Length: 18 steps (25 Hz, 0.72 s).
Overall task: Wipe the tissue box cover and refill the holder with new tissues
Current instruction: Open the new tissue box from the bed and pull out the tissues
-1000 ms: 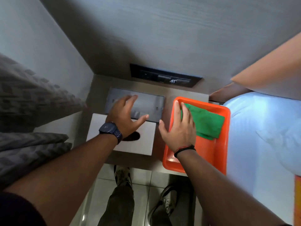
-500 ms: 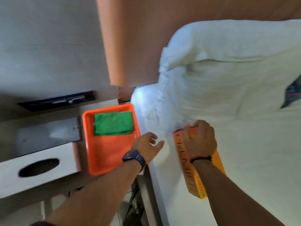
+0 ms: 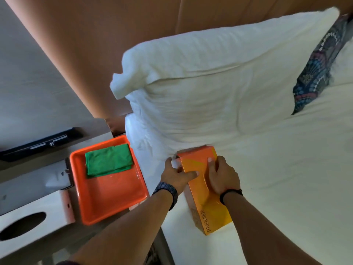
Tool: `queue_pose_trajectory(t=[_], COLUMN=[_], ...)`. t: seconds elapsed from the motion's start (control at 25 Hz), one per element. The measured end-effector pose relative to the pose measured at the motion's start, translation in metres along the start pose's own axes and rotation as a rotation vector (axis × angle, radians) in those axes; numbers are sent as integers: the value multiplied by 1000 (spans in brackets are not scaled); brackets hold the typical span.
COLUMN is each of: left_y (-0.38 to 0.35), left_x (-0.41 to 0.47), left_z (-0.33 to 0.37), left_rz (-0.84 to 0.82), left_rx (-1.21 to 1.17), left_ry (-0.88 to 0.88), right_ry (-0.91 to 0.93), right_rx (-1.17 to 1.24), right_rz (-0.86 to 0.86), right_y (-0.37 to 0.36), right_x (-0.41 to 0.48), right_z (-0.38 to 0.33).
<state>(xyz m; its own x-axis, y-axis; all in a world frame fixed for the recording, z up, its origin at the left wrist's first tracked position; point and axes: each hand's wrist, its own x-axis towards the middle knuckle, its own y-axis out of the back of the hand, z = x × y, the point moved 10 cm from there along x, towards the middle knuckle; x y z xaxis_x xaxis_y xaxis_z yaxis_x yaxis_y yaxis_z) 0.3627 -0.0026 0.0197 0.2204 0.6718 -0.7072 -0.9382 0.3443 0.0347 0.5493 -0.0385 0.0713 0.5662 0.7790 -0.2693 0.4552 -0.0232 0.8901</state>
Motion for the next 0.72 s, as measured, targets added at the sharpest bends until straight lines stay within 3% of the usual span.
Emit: queue_pose_trajectory(t=[0.12, 0.44, 0.72], left_y=[12, 146, 261], left_x=[-29, -206, -382], left_z=[50, 280, 418], left_rz=[3, 139, 237], left_rx=[35, 103, 193], left_ry=[-197, -788, -1160], right_ry=[108, 519, 907], right_rx=[-11, 282, 509], right_rz=[253, 582, 732], right_y=[56, 243, 394], right_x=[-13, -93, -214], right_z=[-44, -250, -414])
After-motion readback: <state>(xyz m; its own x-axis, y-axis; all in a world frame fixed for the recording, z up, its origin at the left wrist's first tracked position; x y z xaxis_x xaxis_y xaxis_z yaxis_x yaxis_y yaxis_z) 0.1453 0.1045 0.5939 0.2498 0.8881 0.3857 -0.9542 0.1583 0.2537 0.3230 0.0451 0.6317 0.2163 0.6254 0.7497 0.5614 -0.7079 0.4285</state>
